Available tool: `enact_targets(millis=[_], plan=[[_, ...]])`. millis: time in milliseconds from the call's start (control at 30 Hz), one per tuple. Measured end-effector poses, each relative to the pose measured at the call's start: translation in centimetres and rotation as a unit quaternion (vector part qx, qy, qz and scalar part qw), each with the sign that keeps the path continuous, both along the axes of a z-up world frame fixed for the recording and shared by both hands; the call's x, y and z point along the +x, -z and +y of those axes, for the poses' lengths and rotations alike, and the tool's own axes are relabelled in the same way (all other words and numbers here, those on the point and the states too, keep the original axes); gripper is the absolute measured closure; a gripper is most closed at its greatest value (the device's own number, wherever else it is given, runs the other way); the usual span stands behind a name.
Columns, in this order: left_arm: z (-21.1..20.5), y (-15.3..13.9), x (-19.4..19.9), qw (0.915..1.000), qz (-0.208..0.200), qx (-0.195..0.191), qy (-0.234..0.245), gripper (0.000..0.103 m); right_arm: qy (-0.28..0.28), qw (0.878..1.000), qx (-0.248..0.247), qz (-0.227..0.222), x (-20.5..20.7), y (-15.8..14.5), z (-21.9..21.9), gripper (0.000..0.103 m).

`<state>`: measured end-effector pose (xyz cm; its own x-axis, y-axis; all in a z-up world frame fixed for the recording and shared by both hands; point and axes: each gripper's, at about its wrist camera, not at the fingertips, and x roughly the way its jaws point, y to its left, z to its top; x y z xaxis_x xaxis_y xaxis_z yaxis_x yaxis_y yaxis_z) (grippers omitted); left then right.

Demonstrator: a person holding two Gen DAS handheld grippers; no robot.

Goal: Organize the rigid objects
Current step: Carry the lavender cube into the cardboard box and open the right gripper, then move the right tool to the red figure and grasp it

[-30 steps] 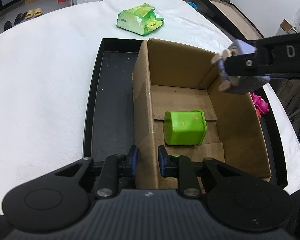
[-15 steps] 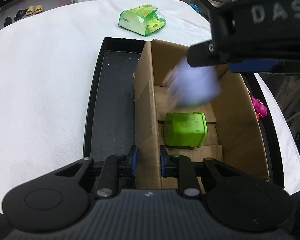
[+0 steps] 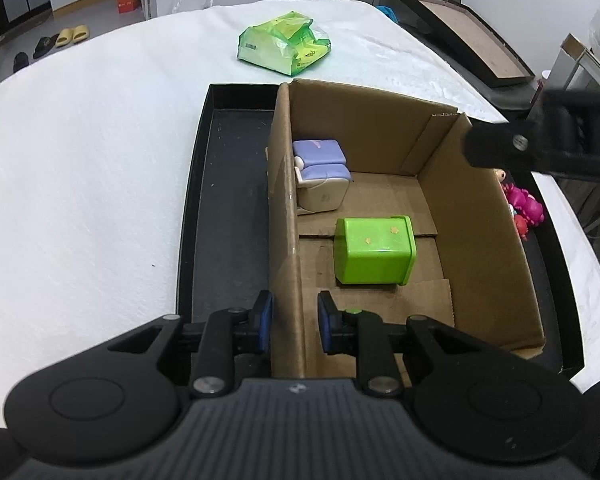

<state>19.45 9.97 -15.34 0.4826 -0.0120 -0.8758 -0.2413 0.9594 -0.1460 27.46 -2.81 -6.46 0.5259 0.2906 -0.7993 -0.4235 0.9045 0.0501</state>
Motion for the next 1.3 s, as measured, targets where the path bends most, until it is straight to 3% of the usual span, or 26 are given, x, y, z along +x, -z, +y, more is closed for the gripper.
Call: enact_targets(millis=[367, 600, 833, 1067, 1300], plan=[[-0.5, -0.7, -0.5, 0.9997, -0.007, 0.021, -0.011, 0.078, 0.013, 1.000, 0.007, -0.026, -0.7, 0.3, -3.8, 0.009], [-1.4, -0.7, -0.3, 0.9987, 0.001, 0.051, -0.006, 0.076, 0.019, 1.000, 0.017, -0.017, -0.4, 1.0, -5.7, 0.008], [-1.6, -0.7, -0.1, 0.9987, -0.001, 0.048, -0.015, 0.065, 0.036, 0.999, 0.031, -0.012, -0.1, 2.3, -8.2, 0.008], [-2.6, -0.8, 0.1, 0.9969, 0.002, 0.077, -0.012, 0.049, 0.055, 0.997, 0.044, -0.012, 0.3, 3.9, -10.6, 0.008], [-3.1, -0.7, 0.6, 0.9953, 0.006, 0.096, -0.013, 0.047, 0.080, 0.995, 0.047, -0.026, 0.8, 5.6, -12.7, 0.009]])
